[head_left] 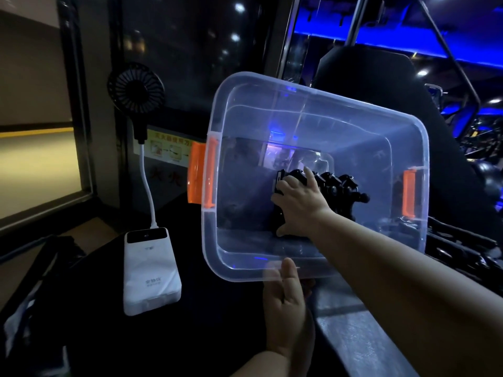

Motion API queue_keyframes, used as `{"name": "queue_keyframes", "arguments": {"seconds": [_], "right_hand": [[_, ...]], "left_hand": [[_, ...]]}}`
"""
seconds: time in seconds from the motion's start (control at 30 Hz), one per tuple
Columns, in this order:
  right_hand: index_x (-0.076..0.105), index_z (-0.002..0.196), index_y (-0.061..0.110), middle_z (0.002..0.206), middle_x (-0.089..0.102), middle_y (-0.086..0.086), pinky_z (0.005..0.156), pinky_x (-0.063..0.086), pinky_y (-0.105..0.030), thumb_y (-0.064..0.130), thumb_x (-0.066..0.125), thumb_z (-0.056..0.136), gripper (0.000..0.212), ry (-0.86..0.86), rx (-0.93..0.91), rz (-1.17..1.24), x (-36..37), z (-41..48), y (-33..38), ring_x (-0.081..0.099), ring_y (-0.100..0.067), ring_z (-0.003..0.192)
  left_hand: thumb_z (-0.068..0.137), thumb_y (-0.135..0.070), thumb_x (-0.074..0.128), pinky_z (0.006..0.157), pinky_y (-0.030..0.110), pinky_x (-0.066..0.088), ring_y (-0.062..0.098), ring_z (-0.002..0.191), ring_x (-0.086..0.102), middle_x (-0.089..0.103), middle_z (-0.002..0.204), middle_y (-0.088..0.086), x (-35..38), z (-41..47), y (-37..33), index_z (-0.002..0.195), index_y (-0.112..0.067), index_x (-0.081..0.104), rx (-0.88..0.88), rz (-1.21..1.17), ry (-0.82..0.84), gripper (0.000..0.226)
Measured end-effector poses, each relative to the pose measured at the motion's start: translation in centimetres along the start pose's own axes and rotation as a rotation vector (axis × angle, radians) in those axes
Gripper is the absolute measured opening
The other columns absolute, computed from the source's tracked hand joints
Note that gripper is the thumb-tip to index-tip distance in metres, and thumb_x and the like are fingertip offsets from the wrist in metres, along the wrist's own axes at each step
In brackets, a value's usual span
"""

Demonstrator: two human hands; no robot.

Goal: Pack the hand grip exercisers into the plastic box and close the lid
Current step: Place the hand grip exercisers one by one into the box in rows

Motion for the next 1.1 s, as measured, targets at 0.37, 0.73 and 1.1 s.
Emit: {"name": "queue_keyframes", "arguments": {"seconds": [0.37,0.73,1.1], "right_hand": [[0.045,0.135,0.029,0.147,0.031,0.002,0.109,0.002,-0.064,0.069,0.067,0.061,0.086,0.034,0.038,0.057,1.0,0.4,0.2,0.01,-0.021,0.144],[0.043,0.136,0.033,0.155,0.021,0.007,0.11,-0.01,-0.061,0.071,0.059,0.07,0.078,-0.014,0.047,0.225,-0.5,-1.1,-0.9,-0.005,-0.018,0.146],[0.071,0.097,0.031,0.112,0.062,0.01,0.097,0.029,-0.041,0.054,0.068,0.077,0.03,-0.36,0.492,0.641,0.0,-12.4,-4.4,0.036,-0.017,0.127]], "left_hand": [[0.096,-0.023,0.044,0.096,0.044,0.048,0.036,0.104,0.063,0.066,0.11,0.026,0.0,0.4,0.9,0.113,-0.006,0.057,-0.055,-0.029,-0.059,0.028],[0.076,-0.048,0.046,0.098,0.051,0.044,0.039,0.102,0.062,0.068,0.103,0.025,-0.1,0.6,0.5,0.099,-0.01,0.059,0.076,0.052,0.02,0.046],[0.067,-0.073,0.049,0.076,0.038,0.055,0.018,0.083,0.07,0.073,0.092,0.002,-0.5,1.4,1.5,0.098,-0.029,0.058,-0.013,0.166,0.125,0.055]]}}
Point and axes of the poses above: each hand's wrist, its own z-axis towards the middle knuckle, its own x-axis out of the palm, y = z × x, the point moved 3 cm from there along z, towards the middle knuckle
